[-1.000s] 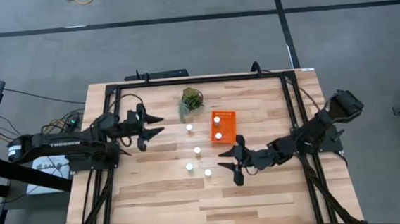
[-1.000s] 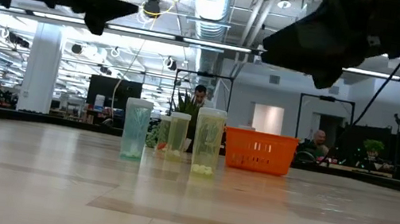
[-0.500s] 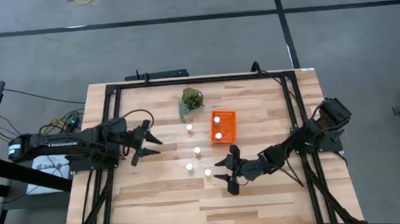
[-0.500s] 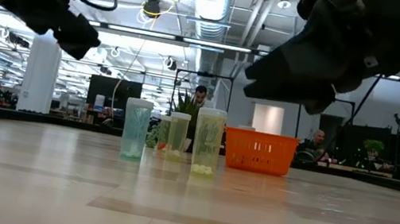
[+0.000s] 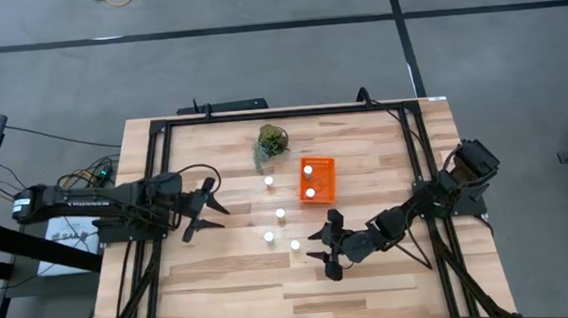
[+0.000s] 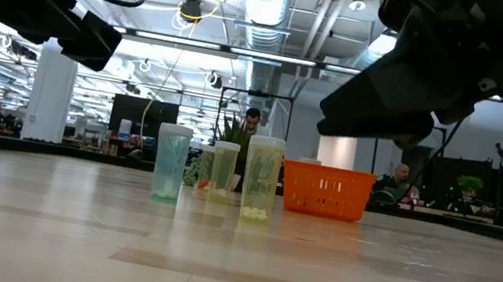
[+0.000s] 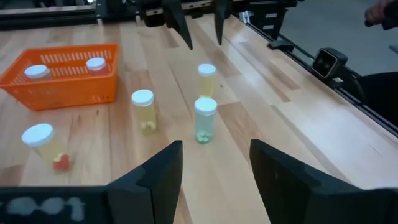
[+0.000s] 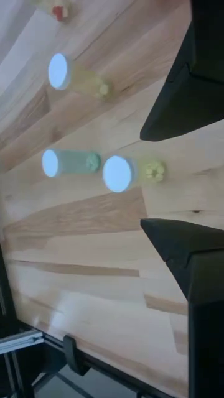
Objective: Pick and place pill bottles into a basket
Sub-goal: Put the bottom yellow pill bottle into the basket
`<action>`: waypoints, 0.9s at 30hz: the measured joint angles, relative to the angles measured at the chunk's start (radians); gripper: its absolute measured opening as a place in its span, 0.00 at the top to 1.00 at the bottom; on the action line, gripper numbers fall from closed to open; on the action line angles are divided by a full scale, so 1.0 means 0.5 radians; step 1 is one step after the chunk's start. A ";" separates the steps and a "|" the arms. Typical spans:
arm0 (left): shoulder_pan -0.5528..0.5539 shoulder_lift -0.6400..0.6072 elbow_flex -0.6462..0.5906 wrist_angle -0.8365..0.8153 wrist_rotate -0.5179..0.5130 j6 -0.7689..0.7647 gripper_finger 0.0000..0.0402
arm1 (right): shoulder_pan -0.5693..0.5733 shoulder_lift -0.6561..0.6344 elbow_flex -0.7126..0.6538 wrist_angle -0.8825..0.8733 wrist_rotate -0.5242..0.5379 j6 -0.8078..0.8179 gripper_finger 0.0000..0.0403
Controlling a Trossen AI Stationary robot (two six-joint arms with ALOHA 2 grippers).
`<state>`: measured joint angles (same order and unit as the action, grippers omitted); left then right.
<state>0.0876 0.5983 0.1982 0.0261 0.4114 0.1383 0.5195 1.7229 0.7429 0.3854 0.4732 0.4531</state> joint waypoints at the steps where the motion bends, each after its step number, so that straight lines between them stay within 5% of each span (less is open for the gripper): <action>1: -0.009 0.000 0.000 0.001 0.000 0.000 0.56 | 0.004 0.000 0.000 0.001 0.001 0.000 0.48; 27: -0.087 0.000 0.000 0.036 -0.066 -0.008 0.56 | -0.125 -0.001 -0.002 -0.082 -0.008 -0.061 0.46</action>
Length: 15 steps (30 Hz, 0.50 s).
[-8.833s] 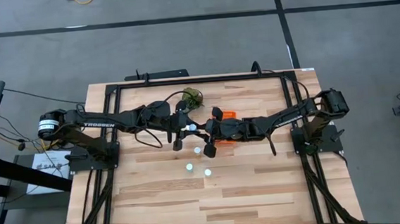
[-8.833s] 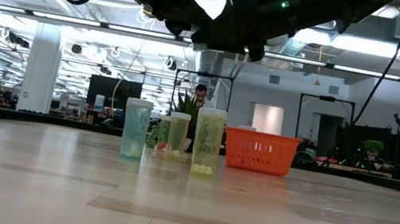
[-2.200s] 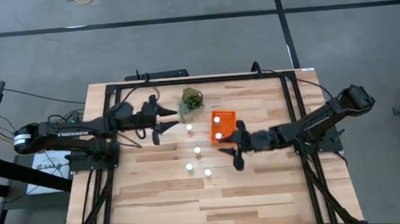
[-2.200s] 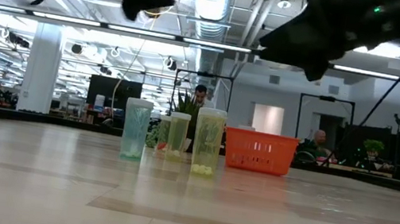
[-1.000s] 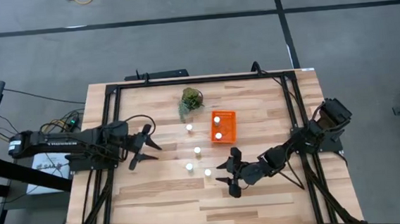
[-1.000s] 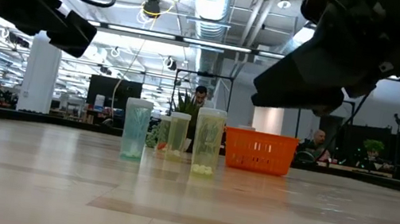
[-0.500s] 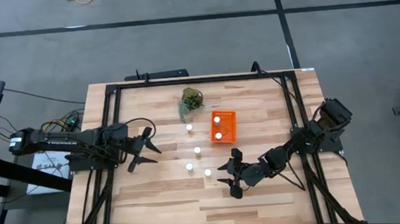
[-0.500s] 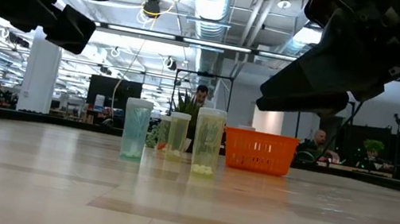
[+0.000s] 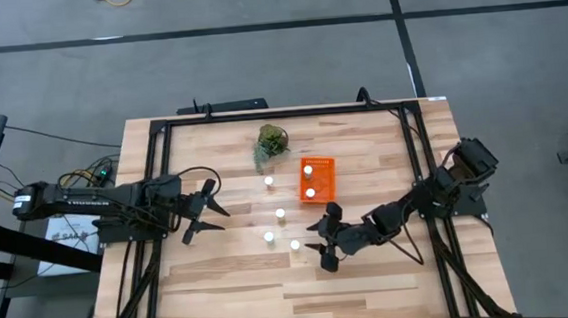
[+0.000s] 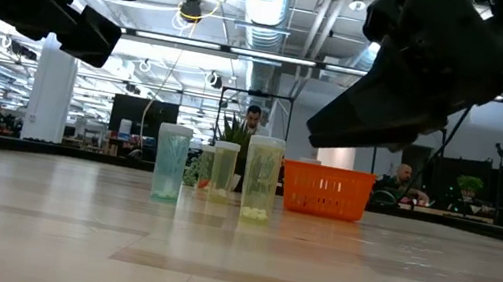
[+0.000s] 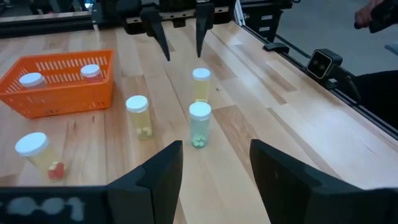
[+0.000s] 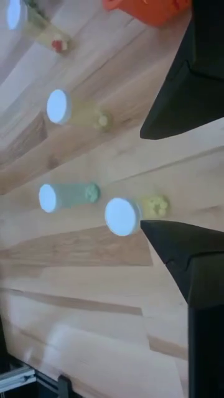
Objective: Pick and place pill bottles into a basket
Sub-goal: Put the bottom yellow pill bottle into the basket
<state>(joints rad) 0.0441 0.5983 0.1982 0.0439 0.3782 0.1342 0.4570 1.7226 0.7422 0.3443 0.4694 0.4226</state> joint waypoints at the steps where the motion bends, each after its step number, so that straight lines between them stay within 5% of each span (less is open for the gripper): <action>1: 0.000 0.000 0.000 -0.001 0.000 -0.001 0.56 | -0.004 0.000 0.000 -0.001 -0.002 -0.004 0.46; 15: 0.000 0.000 0.001 -0.001 0.001 -0.014 0.56 | 0.069 0.000 0.000 0.000 0.048 0.094 0.46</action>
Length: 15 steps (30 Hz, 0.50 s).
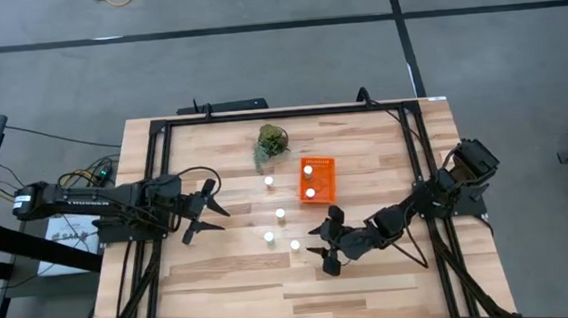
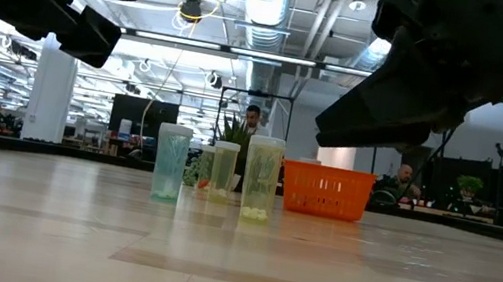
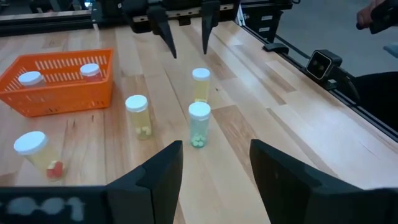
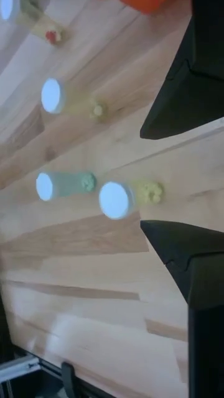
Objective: Pick and place pill bottles into a basket
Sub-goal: Put the bottom yellow pill bottle into the basket
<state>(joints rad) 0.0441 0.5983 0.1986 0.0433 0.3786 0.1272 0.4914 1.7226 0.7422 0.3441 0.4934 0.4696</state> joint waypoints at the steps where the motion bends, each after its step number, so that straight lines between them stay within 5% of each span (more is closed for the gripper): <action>1: 0.000 0.000 0.000 0.000 0.000 -0.001 0.56 | -0.001 0.000 0.000 0.000 0.007 0.007 0.46; 7: 0.000 0.000 0.000 -0.001 0.000 -0.001 0.56 | 0.000 0.019 0.000 0.015 0.013 0.121 0.46; 15: 0.000 0.001 0.002 -0.008 0.000 -0.001 0.56 | 0.014 0.363 0.214 0.012 0.005 0.126 0.46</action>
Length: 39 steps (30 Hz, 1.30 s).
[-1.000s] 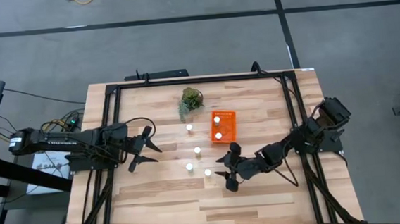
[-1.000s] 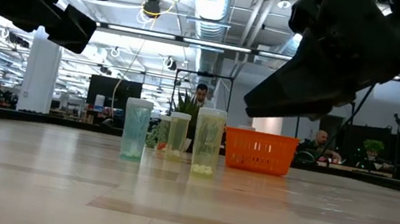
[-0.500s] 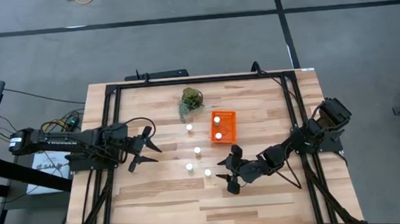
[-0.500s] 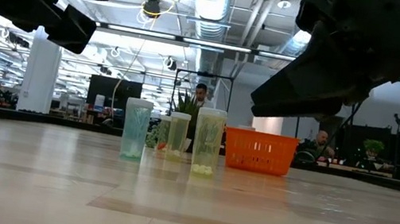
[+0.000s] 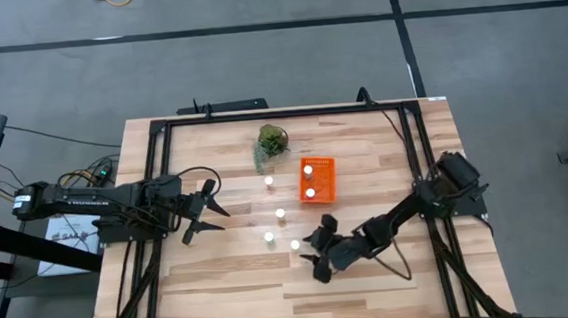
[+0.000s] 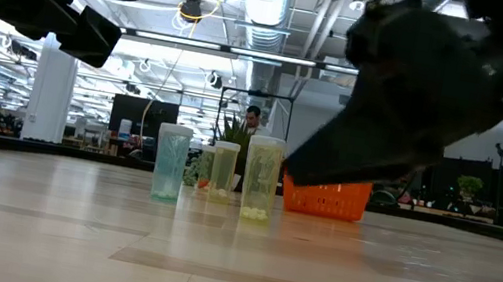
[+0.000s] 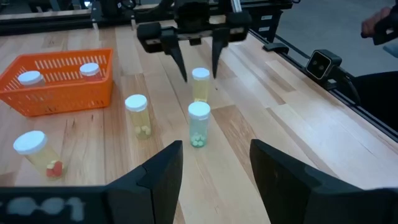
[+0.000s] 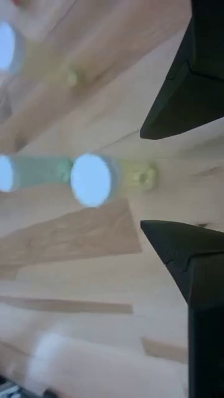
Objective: Pick and place pill bottles into a basket
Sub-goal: Put the bottom yellow pill bottle into the basket
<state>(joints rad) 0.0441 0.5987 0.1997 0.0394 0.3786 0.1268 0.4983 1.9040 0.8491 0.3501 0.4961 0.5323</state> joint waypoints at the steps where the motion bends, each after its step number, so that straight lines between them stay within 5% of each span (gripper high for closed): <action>1: 0.000 0.000 0.000 -0.001 0.000 0.000 0.56 | -0.002 0.035 0.038 -0.001 0.000 -0.007 0.46; 29: 0.000 0.000 0.000 -0.008 0.001 -0.007 0.56 | -0.111 0.067 0.095 0.074 -0.054 -0.140 0.47; 39: 0.000 0.000 0.000 -0.008 0.001 -0.007 0.56 | -0.112 0.067 0.095 0.080 -0.055 -0.144 0.62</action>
<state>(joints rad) 0.0441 0.5987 0.1997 0.0353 0.3790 0.1235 0.4423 1.9373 0.8967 0.3901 0.4686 0.4603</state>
